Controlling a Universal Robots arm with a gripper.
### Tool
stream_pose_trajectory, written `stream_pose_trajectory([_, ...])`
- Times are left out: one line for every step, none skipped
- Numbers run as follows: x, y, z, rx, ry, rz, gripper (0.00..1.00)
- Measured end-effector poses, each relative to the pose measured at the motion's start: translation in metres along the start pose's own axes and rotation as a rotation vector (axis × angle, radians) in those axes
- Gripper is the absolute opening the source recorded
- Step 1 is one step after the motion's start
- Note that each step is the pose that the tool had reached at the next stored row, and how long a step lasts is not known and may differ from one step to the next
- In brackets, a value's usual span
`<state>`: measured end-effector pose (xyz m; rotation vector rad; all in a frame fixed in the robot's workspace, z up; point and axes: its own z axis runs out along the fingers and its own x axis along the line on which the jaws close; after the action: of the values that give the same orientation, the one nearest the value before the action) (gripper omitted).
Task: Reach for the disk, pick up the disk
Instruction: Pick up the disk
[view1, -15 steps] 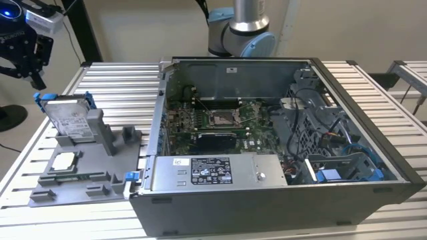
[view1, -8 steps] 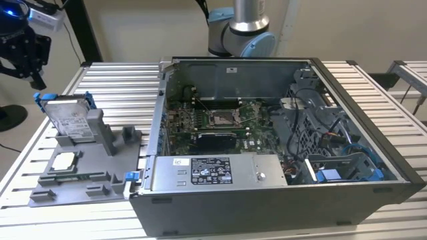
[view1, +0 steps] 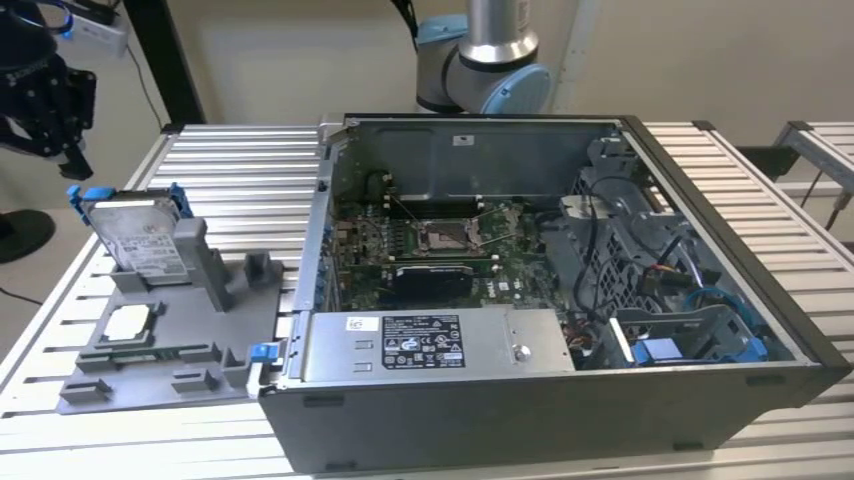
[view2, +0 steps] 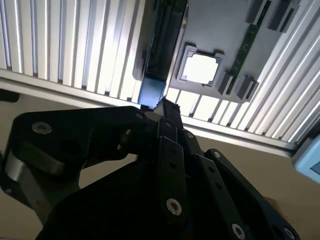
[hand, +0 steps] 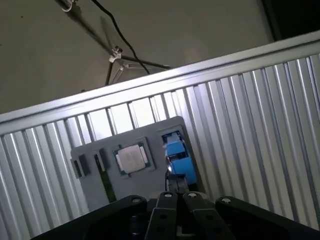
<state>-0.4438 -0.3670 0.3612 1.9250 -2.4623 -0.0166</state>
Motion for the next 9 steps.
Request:
stream_pose_trajectory([0.0, 0.0, 0.0, 0.0001, 0.0003, -0.02, 0.0])
stream_pose_trajectory([0.0, 0.0, 0.0, 0.0002, 0.0007, -0.038, 0.0])
stream_pose_trajectory([0.0, 0.0, 0.0, 0.0003, 0.001, -0.055, 0.0])
stream_pose_trajectory([0.0, 0.0, 0.0, 0.0004, 0.0013, -0.072, 0.0])
stream_pose_trajectory([0.0, 0.0, 0.0, 0.0005, 0.0016, -0.09, 0.0])
stream_pose_trajectory([0.0, 0.0, 0.0, 0.0007, 0.0019, -0.108, 0.0])
stream_pose_trajectory([0.0, 0.0, 0.0, 0.0007, 0.0023, -0.127, 0.0])
stream_pose_trajectory([0.0, 0.0, 0.0, 0.0008, 0.0026, -0.144, 0.0])
stream_pose_trajectory([0.0, 0.0, 0.0, 0.0009, 0.003, -0.162, 0.0])
